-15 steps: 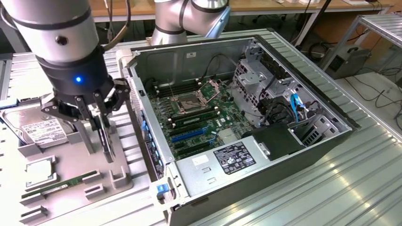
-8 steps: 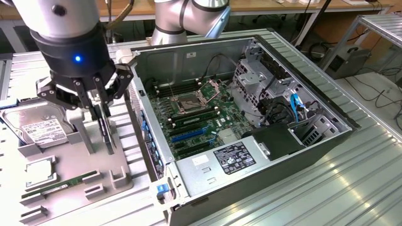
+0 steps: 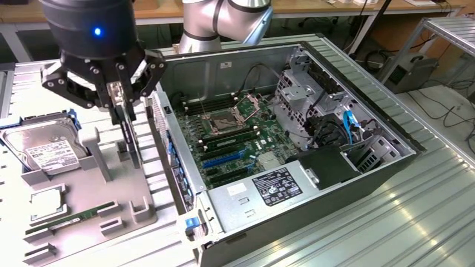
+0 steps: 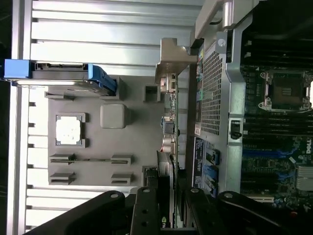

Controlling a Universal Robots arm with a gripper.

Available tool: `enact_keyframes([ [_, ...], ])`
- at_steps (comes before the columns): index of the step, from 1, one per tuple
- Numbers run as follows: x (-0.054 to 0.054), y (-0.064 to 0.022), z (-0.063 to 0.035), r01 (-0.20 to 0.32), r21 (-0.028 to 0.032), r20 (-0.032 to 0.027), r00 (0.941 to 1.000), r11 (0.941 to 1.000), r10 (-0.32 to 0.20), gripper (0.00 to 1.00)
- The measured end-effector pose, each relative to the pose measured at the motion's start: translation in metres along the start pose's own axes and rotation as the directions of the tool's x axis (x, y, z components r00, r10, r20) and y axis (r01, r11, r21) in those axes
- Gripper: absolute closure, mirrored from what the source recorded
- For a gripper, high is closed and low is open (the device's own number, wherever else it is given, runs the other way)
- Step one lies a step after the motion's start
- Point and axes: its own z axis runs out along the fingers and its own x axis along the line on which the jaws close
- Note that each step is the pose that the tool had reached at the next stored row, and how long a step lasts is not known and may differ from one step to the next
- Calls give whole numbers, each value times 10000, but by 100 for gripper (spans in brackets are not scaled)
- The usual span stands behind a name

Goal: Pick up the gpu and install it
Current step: 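Pick up the gpu and move the gpu toward the slot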

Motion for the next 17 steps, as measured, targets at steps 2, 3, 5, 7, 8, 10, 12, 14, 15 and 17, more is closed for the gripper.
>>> enact_keyframes([
  [2,-45,-10,-101,-3,-3,-32,10000,10000,3,74],
  [3,-70,-14,-151,-4,-3,-53,10000,10000,4,74],
  [5,-138,-20,-266,-5,-6,-111,9999,10000,5,74],
  [7,-227,-25,-336,-10,-18,-183,9998,10000,9,74],
  [8,-284,-28,-361,-13,-24,-229,9997,10000,12,74],
  [10,-383,-33,-393,-15,-43,-296,9996,10000,14,74],
  [12,-481,-38,-402,-20,-65,-351,9994,10000,18,74],
  [14,-608,-45,-402,-21,-87,-397,9992,10000,18,74],
  [15,-662,-48,-402,-23,-94,-415,9991,10000,20,74],
  [17,-796,-56,-399,-24,-111,-445,9990,9999,19,74],
])
